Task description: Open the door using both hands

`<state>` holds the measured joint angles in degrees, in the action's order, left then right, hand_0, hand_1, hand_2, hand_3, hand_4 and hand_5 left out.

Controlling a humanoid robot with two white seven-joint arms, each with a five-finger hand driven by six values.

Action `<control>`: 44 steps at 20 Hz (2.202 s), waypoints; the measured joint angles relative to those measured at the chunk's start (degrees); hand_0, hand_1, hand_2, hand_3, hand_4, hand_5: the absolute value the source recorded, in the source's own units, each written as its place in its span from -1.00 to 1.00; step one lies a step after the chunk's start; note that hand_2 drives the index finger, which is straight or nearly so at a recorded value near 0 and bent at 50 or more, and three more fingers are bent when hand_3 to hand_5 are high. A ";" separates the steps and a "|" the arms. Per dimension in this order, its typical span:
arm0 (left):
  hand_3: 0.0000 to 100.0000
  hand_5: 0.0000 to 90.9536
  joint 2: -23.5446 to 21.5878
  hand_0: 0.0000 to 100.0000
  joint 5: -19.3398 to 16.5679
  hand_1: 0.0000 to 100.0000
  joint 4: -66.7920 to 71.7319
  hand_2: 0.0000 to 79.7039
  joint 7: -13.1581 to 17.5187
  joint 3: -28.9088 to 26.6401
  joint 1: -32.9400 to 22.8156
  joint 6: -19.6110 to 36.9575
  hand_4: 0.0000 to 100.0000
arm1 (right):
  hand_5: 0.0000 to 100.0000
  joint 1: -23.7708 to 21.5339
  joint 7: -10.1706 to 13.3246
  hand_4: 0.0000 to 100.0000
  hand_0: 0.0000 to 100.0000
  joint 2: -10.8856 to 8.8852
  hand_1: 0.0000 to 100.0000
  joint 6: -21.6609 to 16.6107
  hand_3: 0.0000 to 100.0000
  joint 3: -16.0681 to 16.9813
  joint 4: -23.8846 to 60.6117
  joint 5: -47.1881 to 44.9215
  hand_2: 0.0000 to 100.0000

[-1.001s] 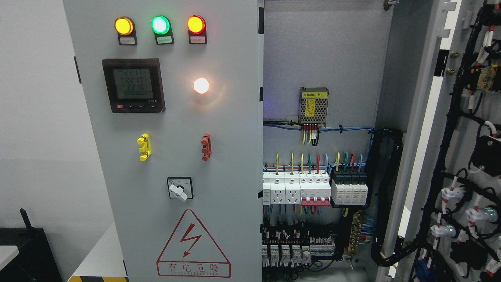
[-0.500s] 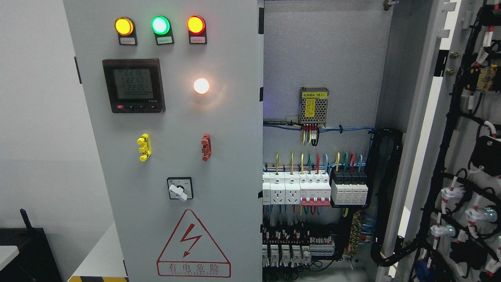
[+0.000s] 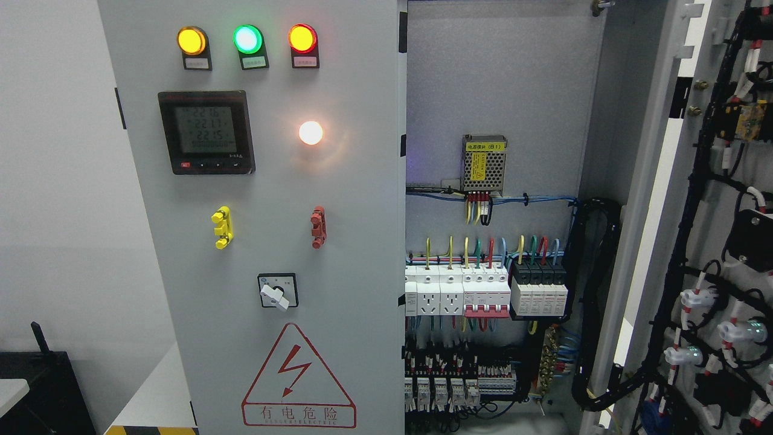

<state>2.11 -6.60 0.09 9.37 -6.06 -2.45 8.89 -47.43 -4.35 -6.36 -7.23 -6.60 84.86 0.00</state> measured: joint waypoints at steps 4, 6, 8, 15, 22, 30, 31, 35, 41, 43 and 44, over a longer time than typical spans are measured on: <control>-1.00 -1.00 0.02 -1.00 0.01 -1.00 -0.03 -1.00 0.01 0.00 0.04 0.00 -1.00 | -1.00 -1.39 0.01 -1.00 -0.24 -1.80 -1.00 -1.96 -1.00 -1.75 6.67 0.00 -1.00; -1.00 -1.00 0.04 -1.00 0.01 -1.00 -0.03 -1.00 0.02 -0.01 0.05 0.00 -1.00 | -1.00 -1.42 0.01 -1.00 -0.24 -2.59 -1.00 -2.49 -1.00 -2.78 9.32 0.00 -1.00; -1.00 -1.00 0.05 -1.00 0.01 -1.00 -0.04 -1.00 0.02 0.00 0.05 0.00 -1.00 | -1.00 -0.91 0.01 -1.00 -0.24 -3.28 -1.00 -3.02 -1.00 -3.92 11.78 -0.47 -1.00; -1.00 -1.00 0.07 -1.00 0.01 -1.00 -0.06 -1.00 0.18 0.00 0.06 0.00 -1.00 | -1.00 2.44 0.01 -1.00 -0.23 -4.85 -1.00 -6.06 -1.00 -6.94 18.37 -0.20 -1.00; -1.00 -1.00 0.09 -1.00 0.01 -1.00 -0.08 -1.00 0.11 -0.01 0.07 0.00 -1.00 | -1.00 5.51 0.01 -1.00 -0.24 -5.47 -1.00 -10.24 -1.00 -8.22 23.66 -0.05 -1.00; -1.00 -1.00 0.09 -1.00 0.01 -1.00 -0.08 -1.00 -0.01 -0.01 0.08 0.00 -1.00 | -1.00 13.22 0.01 -1.00 -0.24 -4.23 -1.00 -9.94 -1.00 -8.06 28.24 -0.18 -1.00; -1.00 -1.00 0.09 -1.00 0.01 -1.00 -0.09 -1.00 -0.01 -0.01 0.08 0.00 -1.00 | -1.00 14.46 0.01 -1.00 -0.24 -3.98 -1.00 -8.99 -1.00 -7.94 28.58 -0.16 -1.00; -1.00 -1.00 0.09 -1.00 0.01 -1.00 -0.09 -1.00 -0.02 0.00 0.08 0.00 -1.00 | -1.00 20.09 0.02 -1.00 -0.24 -2.82 -1.00 -4.27 -1.00 -7.50 29.75 -1.01 -1.00; -1.00 -1.00 0.09 -1.00 0.01 -1.00 -0.09 -1.00 -0.16 -0.01 0.08 0.00 -1.00 | -1.00 27.72 0.02 -1.00 -0.24 -1.02 -1.00 0.61 -1.00 -7.09 30.50 -1.67 -1.00; -1.00 -1.00 0.09 -1.00 0.01 -1.00 -0.09 -1.00 -0.29 -0.01 0.08 0.00 -1.00 | -1.00 30.45 0.02 -1.00 -0.24 -0.28 -1.00 2.87 -1.00 -7.01 30.46 -1.78 -1.00; -1.00 -1.00 0.09 -1.00 0.01 -1.00 -0.09 -1.00 -0.30 0.00 0.07 0.00 -1.00 | -1.00 31.76 0.02 -1.00 -0.24 0.09 -1.00 3.98 -1.00 -6.96 30.42 -1.83 -1.00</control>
<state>2.21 -6.59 0.00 9.07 -6.06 -2.37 8.89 -15.67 -4.34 -6.26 -3.25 -13.56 115.28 -1.83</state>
